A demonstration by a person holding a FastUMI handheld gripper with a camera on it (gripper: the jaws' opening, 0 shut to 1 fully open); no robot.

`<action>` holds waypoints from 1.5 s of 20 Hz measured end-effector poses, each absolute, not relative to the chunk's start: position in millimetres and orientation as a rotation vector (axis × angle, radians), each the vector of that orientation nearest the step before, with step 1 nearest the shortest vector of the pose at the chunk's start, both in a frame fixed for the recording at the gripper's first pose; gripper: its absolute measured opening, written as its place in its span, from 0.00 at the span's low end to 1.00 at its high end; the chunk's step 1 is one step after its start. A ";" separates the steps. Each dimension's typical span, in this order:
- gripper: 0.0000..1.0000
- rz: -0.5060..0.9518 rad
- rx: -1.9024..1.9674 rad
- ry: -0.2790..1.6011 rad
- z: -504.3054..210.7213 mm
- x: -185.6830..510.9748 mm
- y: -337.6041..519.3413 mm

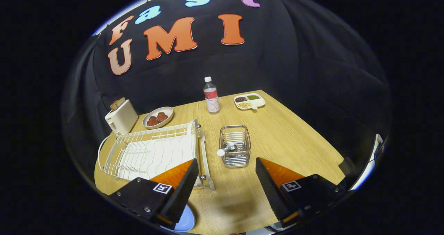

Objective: Take the plate from the dish rack, then take the spoon from the basket and place it into the plate.

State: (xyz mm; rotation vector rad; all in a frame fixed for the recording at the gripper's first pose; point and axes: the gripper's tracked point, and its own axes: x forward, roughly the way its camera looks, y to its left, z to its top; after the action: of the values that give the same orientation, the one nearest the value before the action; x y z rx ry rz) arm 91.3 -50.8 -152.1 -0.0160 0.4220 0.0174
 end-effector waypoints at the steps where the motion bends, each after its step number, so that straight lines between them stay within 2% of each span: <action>1: 0.99 0.018 -0.025 0.406 -149.8 97.5 -51.1; 5: 0.98 0.045 -0.084 0.363 -146.1 118.3 -46.8; 7: 0.94 0.072 -0.132 0.369 -153.1 127.5 -41.0; 11: 0.70 0.083 -0.172 0.390 -162.9 142.3 -35.9; 14: 0.41 0.094 -0.196 0.428 -173.8 146.2 -36.0; 15: 0.35 0.085 -0.207 0.426 -173.3 148.4 -38.9; 16: 0.20 0.074 -0.216 0.415 -170.8 150.6 -41.8; 18: 0.12 0.073 -0.215 0.415 -170.5 150.6 -43.5; 22: 0.06 0.069 -0.165 0.409 -161.4 145.6 -46.1; 30: 0.05 0.049 -0.157 0.347 -114.2 119.5 -51.0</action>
State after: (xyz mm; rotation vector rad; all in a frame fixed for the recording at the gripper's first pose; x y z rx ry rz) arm 119.5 -51.0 -114.2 -0.1572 0.3473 0.0495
